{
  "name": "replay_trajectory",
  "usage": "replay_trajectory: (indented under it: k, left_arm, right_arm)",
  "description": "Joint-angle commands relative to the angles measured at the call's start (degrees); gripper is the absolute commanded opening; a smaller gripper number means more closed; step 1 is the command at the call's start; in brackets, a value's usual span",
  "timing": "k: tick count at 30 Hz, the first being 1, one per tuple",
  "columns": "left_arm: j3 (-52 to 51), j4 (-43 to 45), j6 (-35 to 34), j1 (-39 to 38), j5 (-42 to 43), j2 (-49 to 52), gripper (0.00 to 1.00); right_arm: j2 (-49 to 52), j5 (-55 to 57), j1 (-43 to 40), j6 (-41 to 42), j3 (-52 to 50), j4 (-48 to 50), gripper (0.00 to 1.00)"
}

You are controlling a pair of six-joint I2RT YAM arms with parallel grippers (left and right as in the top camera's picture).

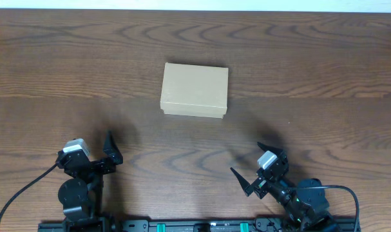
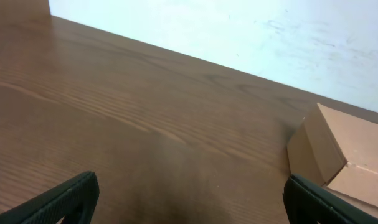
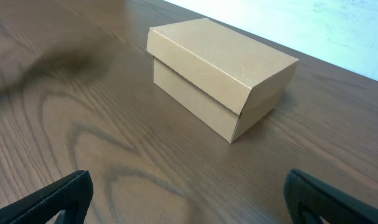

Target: Pack container

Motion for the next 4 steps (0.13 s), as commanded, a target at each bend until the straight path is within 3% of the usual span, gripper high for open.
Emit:
replay_trajectory:
  k: [1, 4]
  left_arm:
    - [-1.70, -0.26, -0.63, 0.20, -1.07, -0.35, 0.95]
    - [-1.70, -0.26, -0.63, 0.20, -1.07, -0.35, 0.95]
  right_arm:
    - [-0.55, 0.09, 0.48, 0.85, -0.31, -0.02, 0.99]
    - [-0.55, 0.09, 0.48, 0.85, -0.31, -0.02, 0.99]
